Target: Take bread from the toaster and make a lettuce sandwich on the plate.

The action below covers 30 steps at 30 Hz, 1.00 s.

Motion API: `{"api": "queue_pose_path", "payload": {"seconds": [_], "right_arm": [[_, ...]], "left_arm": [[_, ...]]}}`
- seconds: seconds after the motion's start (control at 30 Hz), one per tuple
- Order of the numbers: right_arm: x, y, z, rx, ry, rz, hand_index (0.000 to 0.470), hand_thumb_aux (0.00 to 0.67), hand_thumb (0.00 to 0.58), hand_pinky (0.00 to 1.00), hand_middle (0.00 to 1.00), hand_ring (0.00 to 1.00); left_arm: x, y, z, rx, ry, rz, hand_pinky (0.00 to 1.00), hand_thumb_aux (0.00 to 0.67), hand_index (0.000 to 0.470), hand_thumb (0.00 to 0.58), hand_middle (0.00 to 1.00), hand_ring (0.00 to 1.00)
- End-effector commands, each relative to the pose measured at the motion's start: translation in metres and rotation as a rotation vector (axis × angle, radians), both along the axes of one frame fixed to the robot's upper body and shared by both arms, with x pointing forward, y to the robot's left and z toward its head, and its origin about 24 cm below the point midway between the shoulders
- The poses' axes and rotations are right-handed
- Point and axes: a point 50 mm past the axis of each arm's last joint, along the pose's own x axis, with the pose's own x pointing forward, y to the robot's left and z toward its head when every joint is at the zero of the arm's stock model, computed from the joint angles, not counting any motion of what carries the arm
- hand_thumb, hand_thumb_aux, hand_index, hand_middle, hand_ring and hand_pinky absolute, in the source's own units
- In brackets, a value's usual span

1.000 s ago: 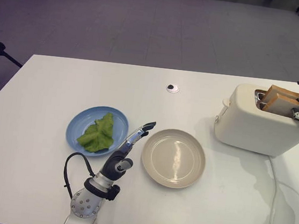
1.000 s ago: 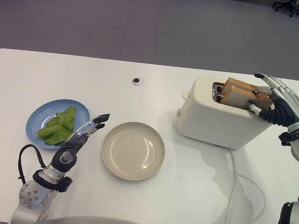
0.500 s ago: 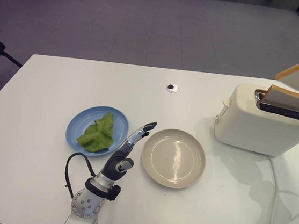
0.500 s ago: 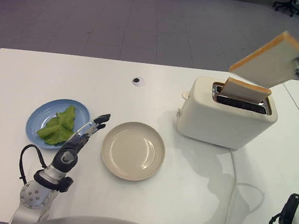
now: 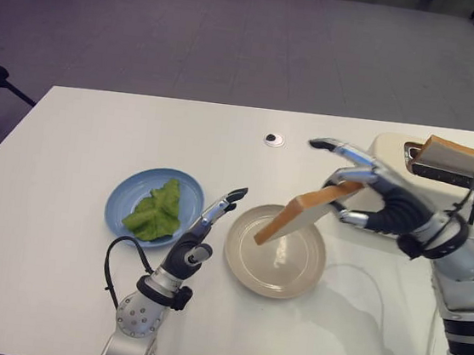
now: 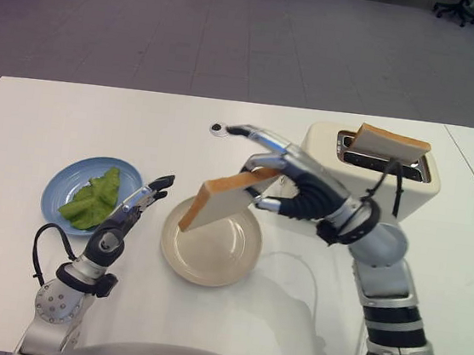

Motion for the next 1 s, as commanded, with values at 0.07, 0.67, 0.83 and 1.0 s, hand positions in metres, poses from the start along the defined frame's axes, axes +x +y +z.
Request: {"api": "queue_pose_path", "payload": {"seconds": [0.07,0.67,0.83,1.0], "right_arm": [[0.013,0.026,-0.050,-0.172,-0.040,-0.086,0.470,0.670,0.580,0.00,0.00,0.00],[-0.022,0.005,-0.099,-0.358,-0.069,0.047,0.000,0.000,0.000,0.00,0.00,0.00],[-0.022,-0.001,-0.100,-0.380,-0.063,0.039,0.000,0.000,0.000,0.00,0.00,0.00],[-0.022,-0.005,-0.090,-0.289,-0.025,0.009,0.000,0.000,0.000,0.00,0.00,0.00]], "left_arm": [[0.001,-0.002,-0.003,0.002,0.019,-0.008,0.00,0.000,0.000,0.000,0.00,0.00],[-0.004,-0.002,0.001,0.004,0.017,-0.007,0.00,0.000,0.000,0.000,0.00,0.00],[-0.004,0.000,0.003,0.003,0.015,-0.004,0.00,0.000,0.000,0.000,0.00,0.00],[0.002,0.040,0.017,0.251,-0.009,0.148,0.00,0.000,0.000,0.000,0.00,0.00]]}}
